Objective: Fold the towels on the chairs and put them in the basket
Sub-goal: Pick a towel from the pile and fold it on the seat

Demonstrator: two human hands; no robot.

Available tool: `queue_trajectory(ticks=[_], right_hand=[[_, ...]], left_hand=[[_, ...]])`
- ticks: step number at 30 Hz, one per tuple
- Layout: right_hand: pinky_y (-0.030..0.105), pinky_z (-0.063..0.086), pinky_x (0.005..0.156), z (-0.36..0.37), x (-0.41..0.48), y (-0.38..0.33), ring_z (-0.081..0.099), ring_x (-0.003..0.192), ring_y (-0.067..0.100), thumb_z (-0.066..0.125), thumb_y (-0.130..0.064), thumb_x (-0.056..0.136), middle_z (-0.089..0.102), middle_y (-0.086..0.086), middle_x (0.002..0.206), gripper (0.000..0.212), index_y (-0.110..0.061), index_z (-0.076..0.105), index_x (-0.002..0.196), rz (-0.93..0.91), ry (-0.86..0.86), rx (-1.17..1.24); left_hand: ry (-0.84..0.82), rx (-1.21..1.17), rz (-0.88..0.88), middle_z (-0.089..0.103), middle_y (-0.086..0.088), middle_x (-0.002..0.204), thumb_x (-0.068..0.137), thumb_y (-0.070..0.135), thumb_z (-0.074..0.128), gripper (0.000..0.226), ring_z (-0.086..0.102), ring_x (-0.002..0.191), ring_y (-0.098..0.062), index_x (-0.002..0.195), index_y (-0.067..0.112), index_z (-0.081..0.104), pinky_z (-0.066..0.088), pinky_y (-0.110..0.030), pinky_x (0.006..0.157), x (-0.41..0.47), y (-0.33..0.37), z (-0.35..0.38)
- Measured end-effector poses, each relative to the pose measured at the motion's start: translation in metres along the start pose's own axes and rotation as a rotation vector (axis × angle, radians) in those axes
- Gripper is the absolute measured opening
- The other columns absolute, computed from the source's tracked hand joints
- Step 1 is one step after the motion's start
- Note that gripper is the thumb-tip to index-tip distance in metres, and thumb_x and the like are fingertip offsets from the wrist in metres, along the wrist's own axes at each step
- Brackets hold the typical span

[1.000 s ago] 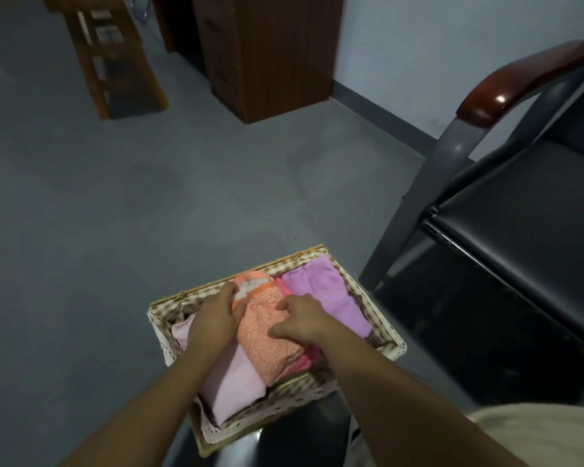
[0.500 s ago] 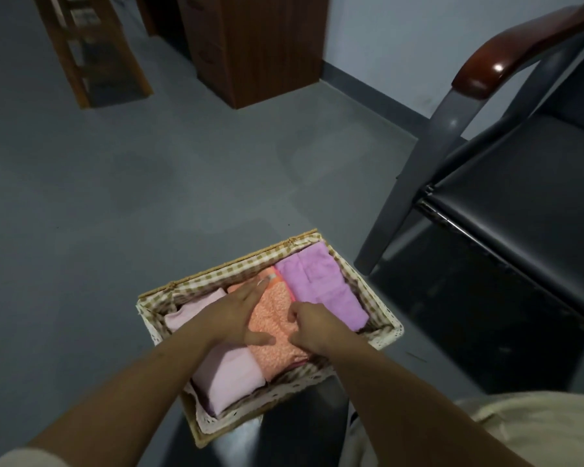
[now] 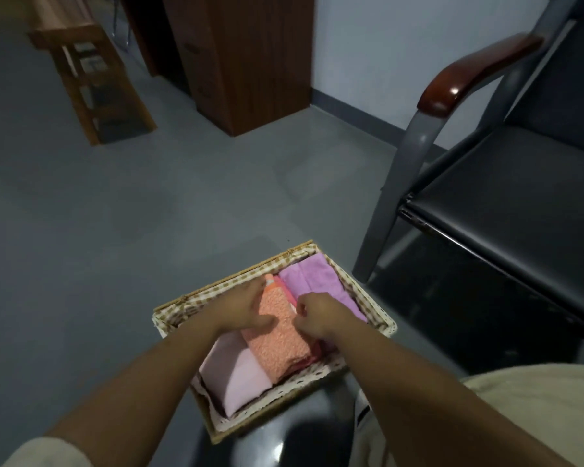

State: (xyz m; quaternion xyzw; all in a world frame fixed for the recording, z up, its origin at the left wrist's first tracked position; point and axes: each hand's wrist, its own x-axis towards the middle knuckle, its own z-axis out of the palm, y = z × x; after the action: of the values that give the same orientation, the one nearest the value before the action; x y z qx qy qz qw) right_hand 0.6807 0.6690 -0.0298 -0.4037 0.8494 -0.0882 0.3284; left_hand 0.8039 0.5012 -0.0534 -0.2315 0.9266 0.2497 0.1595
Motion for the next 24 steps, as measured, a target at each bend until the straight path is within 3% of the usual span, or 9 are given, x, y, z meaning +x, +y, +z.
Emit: queue_trajectory(ticks=[3,6,9,12,16,19,24], right_hand=[[0.032,0.045,0.089,-0.042,-0.015,-0.007,0.059,0.11,0.029,0.052,-0.033,0.099,0.065,0.012,0.121,0.035,-0.012,0.062,0.125,-0.012,0.104,-0.031],[0.032,0.048,0.094,-0.098,-0.037,-0.001,0.059,0.114,0.031,0.053,-0.036,0.097,0.065,0.016,0.124,0.038,-0.01,0.062,0.125,-0.018,0.283,-0.013],[0.041,0.048,0.102,-0.161,-0.071,0.019,0.058,0.118,0.033,0.053,-0.044,0.093,0.062,0.017,0.13,0.049,-0.013,0.059,0.131,0.024,0.443,-0.035],[0.046,0.048,0.099,-0.22,-0.123,0.052,0.059,0.113,0.034,0.048,-0.054,0.088,0.061,0.014,0.127,0.055,-0.019,0.057,0.129,0.071,0.601,-0.053],[0.048,0.045,0.102,-0.271,-0.203,0.121,0.053,0.122,0.033,0.048,-0.052,0.097,0.049,0.012,0.141,0.058,-0.016,0.045,0.143,0.21,0.761,-0.059],[0.046,0.046,0.101,-0.285,-0.26,0.185,0.055,0.119,0.031,0.049,-0.054,0.097,0.049,0.011,0.141,0.063,-0.013,0.042,0.145,0.346,0.848,-0.021],[0.046,0.044,0.103,-0.274,-0.35,0.289,0.052,0.123,0.034,0.052,-0.051,0.095,0.051,0.014,0.136,0.059,-0.011,0.047,0.139,0.599,0.931,0.038]], left_hand=[[0.09,-0.077,-0.029,0.057,-0.007,0.139,0.068,0.075,0.052,0.098,0.057,0.122,-0.022,0.143,0.014,0.046,0.042,-0.026,0.097,-0.016,0.014,-0.038],[0.188,-0.12,-0.057,0.056,-0.012,0.14,0.084,0.058,0.063,0.079,0.057,0.124,-0.025,0.145,0.01,0.044,0.041,-0.029,0.105,-0.023,0.035,-0.078],[0.281,-0.086,-0.002,0.058,-0.014,0.137,0.094,0.046,0.065,0.065,0.058,0.12,-0.028,0.142,0.007,0.046,0.044,-0.032,0.103,-0.018,0.078,-0.121],[0.367,-0.044,0.117,0.057,-0.015,0.139,0.095,0.046,0.062,0.062,0.058,0.122,-0.028,0.141,0.007,0.048,0.044,-0.033,0.101,-0.011,0.155,-0.154],[0.424,-0.032,0.319,0.05,-0.012,0.145,0.093,0.053,0.056,0.065,0.053,0.127,-0.028,0.142,0.011,0.048,0.044,-0.038,0.105,0.004,0.288,-0.173],[0.439,-0.038,0.482,0.057,-0.01,0.137,0.092,0.054,0.056,0.061,0.056,0.122,-0.027,0.136,0.013,0.052,0.047,-0.04,0.101,0.005,0.392,-0.162],[0.268,0.036,0.698,0.06,-0.003,0.128,0.095,0.053,0.052,0.057,0.058,0.103,-0.02,0.139,0.016,0.047,0.05,-0.038,0.088,0.01,0.535,-0.11]])
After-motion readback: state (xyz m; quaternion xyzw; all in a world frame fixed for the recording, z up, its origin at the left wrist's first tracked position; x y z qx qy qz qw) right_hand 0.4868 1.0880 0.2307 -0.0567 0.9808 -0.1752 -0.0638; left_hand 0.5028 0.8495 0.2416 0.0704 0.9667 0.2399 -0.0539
